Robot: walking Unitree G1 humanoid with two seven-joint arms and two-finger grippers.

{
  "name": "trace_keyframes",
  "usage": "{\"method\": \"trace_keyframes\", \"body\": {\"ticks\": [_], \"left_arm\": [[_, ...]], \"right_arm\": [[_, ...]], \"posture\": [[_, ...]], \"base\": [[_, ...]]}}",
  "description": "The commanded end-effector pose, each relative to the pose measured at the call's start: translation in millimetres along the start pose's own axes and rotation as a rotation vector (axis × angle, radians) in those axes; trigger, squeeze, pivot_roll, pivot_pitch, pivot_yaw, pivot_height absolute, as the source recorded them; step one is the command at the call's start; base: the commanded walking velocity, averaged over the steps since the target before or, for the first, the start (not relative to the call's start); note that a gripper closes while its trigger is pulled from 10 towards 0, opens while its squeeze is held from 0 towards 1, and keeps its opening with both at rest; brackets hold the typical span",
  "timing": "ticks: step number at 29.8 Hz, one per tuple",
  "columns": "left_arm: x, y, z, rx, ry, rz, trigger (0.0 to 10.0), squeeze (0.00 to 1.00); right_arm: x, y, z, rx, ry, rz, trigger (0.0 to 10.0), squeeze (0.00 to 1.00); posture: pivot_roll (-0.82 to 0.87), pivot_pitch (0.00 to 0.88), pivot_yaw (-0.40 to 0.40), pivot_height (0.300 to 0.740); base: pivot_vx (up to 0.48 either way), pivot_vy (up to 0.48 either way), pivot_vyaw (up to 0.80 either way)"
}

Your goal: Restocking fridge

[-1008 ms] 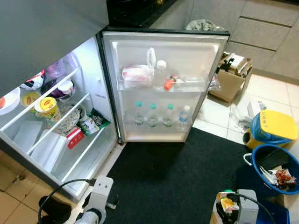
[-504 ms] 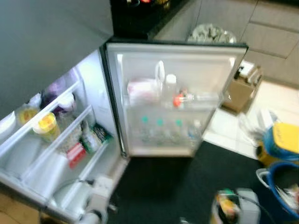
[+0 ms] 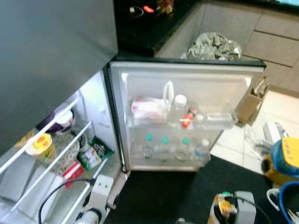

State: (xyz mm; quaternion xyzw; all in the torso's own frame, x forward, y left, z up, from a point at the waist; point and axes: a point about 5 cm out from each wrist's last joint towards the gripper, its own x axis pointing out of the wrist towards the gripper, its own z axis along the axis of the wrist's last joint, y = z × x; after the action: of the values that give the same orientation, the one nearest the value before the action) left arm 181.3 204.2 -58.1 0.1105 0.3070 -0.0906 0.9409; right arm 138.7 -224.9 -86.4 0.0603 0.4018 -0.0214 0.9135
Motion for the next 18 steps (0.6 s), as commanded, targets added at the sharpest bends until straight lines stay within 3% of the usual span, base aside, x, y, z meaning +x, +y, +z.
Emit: {"method": "trace_keyframes", "body": {"ticks": [1, 11, 18], "left_arm": [[-2.5, -1.7, -6.3, 0.002, 0.023, -0.006, 10.0, 0.00], [-3.2, -1.2, -8.2, 0.010, 0.033, -0.002, 10.0, 0.00], [-3.4, -0.8, -9.0, 0.012, 0.040, 0.005, 10.0, 0.00]], "right_arm": [[0.6, -2.6, 4.6, -0.001, -0.018, -0.008, 10.0, 0.00], [1.0, -1.8, 4.9, 0.001, -0.019, -0.006, 10.0, 0.00], [0.9, -0.6, 4.0, 0.000, -0.019, -0.004, 10.0, 0.00]], "posture": [[-0.03, 0.039, -0.065, 0.740], [-0.02, 0.038, -0.064, 0.740], [-0.02, 0.040, -0.063, 0.740]], "base": [[0.307, 0.000, 0.00], [0.266, 0.000, 0.00], [0.000, 0.000, 0.00]]}}
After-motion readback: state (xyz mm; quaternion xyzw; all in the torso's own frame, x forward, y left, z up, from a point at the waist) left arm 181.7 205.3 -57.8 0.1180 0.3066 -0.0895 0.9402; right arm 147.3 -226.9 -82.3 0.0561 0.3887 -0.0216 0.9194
